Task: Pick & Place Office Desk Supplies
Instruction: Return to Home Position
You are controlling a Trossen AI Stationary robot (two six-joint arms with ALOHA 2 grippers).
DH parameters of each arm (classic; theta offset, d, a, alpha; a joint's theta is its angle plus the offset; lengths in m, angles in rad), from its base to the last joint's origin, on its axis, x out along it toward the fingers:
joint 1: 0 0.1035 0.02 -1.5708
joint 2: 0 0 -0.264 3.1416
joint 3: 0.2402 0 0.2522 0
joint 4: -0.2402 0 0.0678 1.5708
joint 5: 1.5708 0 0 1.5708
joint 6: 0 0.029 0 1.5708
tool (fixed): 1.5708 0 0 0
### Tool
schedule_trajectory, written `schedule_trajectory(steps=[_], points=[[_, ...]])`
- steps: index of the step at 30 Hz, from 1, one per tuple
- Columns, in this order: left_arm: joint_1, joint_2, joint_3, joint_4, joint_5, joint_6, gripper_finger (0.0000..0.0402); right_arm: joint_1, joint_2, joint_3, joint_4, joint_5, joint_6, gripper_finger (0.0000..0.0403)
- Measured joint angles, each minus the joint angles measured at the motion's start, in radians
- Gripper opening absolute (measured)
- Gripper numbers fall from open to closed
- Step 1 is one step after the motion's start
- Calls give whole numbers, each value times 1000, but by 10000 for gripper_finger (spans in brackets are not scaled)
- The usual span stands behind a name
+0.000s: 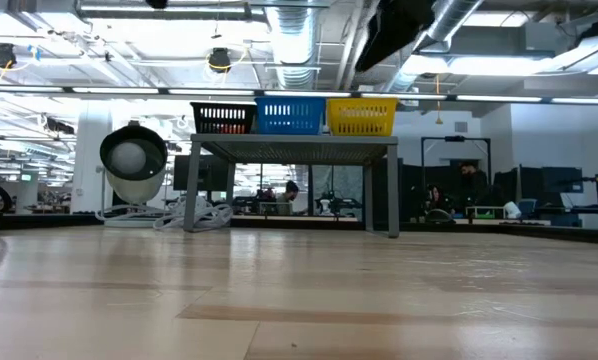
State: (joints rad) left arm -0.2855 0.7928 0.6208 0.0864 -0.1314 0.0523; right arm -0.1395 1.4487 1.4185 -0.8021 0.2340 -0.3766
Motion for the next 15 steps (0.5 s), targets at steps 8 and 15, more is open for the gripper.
schedule_trajectory(steps=[8,15], points=[[0,-193,7,-29,-57,71,88,35,-161,0,-5,-65,71,239],[0,-313,7,-157,-137,71,88,35,-305,0,-31,-211,182,206]])
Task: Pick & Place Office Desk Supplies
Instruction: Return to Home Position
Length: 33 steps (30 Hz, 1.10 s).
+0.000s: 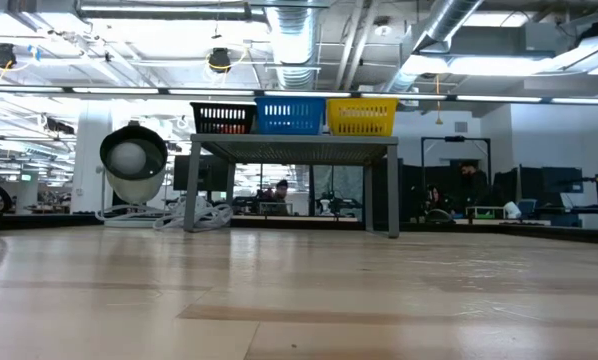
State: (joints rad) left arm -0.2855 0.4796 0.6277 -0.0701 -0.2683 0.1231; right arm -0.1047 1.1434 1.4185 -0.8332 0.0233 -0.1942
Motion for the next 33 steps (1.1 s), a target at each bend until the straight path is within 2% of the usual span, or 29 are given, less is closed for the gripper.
schedule_trajectory(steps=[5,8,9,11,17,26,33], points=[[0,-37,0,-47,-21,-2,74,29,-35,0,-9,-31,17,106],[0,-49,0,-88,-21,0,42,58,-31,0,-39,-28,7,28],[0,-55,0,-104,-21,-2,28,67,-29,0,-47,-27,3,15],[0,-65,-1,-136,-20,-15,8,85,-26,-8,-45,-26,8,13],[0,-115,-2,-188,-20,-53,1,109,-110,-170,64,-14,18,3],[0,-170,-3,-241,-19,-55,1,114,-473,-584,409,4,106,1],[0,-230,-81,-203,-18,-61,0,183,-732,-775,564,0,127,1]])
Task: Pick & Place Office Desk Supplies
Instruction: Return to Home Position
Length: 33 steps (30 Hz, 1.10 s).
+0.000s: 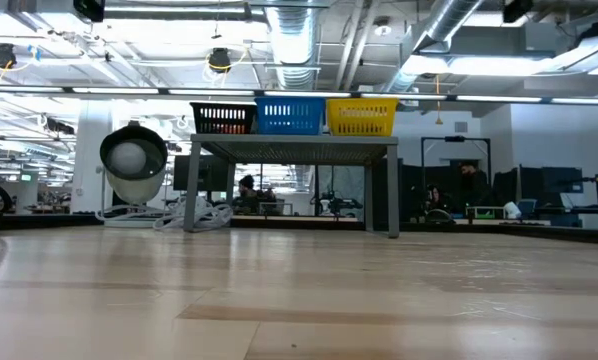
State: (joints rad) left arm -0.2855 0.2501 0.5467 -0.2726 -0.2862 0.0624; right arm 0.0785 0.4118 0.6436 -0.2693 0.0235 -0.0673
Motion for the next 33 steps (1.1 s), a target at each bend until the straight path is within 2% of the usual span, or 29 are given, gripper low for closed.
schedule_trajectory(steps=[7,11,16,24,33], points=[[0,-113,-111,75,29,-14,0,59,-171,-116,45,2,8,0],[0,-170,-173,108,80,-23,0,79,-244,-183,77,3,16,0],[0,-218,-247,136,83,-26,0,93,-325,-274,122,3,16,0],[0,-238,-377,267,93,-26,0,94,-407,-364,145,3,63,0],[1,-238,-446,337,93,-17,0,97,-407,-415,167,0,93,0]])
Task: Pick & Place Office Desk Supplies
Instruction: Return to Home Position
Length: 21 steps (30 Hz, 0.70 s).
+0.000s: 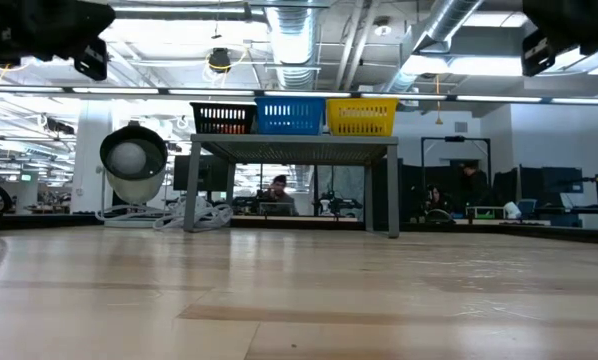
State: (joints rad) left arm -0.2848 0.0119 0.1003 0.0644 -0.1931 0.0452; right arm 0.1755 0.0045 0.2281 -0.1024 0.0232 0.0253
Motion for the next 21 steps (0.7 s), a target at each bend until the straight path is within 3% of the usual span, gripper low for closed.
schedule_trajectory(steps=[11,21], points=[[46,0,-33,32,2,1,0,22,0,-131,166,3,1,0],[173,0,-33,22,152,-28,0,21,0,-154,166,4,6,0]])
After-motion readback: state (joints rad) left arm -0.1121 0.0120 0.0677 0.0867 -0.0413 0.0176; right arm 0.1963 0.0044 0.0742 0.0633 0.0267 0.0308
